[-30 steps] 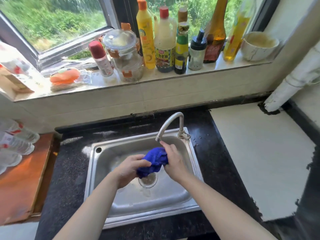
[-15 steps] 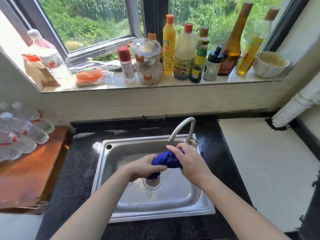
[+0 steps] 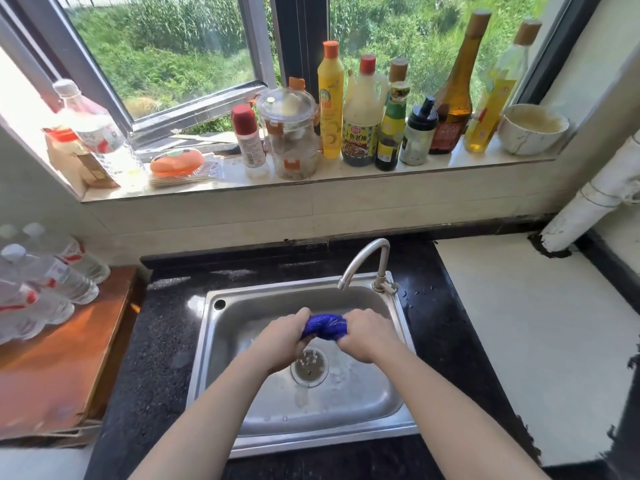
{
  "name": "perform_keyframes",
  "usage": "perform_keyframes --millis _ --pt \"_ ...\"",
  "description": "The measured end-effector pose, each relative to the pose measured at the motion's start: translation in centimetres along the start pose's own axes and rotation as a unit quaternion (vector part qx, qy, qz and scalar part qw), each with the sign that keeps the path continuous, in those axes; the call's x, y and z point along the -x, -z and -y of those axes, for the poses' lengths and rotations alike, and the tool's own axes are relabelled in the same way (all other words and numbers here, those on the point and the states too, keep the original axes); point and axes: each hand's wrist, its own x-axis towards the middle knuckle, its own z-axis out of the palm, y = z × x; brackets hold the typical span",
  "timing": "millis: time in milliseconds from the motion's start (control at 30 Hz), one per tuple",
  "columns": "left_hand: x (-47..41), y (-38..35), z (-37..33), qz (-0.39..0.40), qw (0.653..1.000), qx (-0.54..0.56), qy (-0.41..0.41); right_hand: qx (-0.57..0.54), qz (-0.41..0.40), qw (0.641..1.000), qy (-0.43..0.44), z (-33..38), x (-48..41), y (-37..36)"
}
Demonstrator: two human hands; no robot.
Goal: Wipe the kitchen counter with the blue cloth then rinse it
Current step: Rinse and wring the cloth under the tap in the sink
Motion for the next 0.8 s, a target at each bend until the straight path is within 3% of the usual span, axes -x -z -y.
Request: perform_keyframes --millis 133,200,300,400,600,733,800 --pt "0.1 0.0 0.2 -0.031 0.989 0.141 0.038 -0.092 -0.017 0.996 -0.006 -0.2 -0.3 -0.5" --pt "0.2 0.5 0.1 -0.026 0.956 0.282 0.08 -0.221 -0.039 0.974 -0.008 -0.7 -0.1 -0.8" --pt "0.5 1.1 0.4 -0.016 0.835 0.529 0.15 -0.448 -0.052 0.892 -0.005 -0.9 1.0 -0.9" --pt "0.2 1.3 0.6 -0.05 0.71 0.67 0.211 -0.549 -0.08 0.831 -0.026 -0.3 1.5 -1.3" --pt "-0.1 0.2 -1.3 -0.075 0.599 0.762 0.233 -0.691 -0.1 0.712 -0.076 1.6 1.8 -2.3" --pt "-0.4 0.2 -2.8 -0.086 0.547 0.786 0.274 -0.655 -0.153 0.737 -0.066 2.3 2.7 -2.1" --pt "-0.8 -0.3 -2.8 -0.117 0.559 0.762 0.306 -0.646 -0.169 0.742 -0.056 2.6 3.2 -2.0"
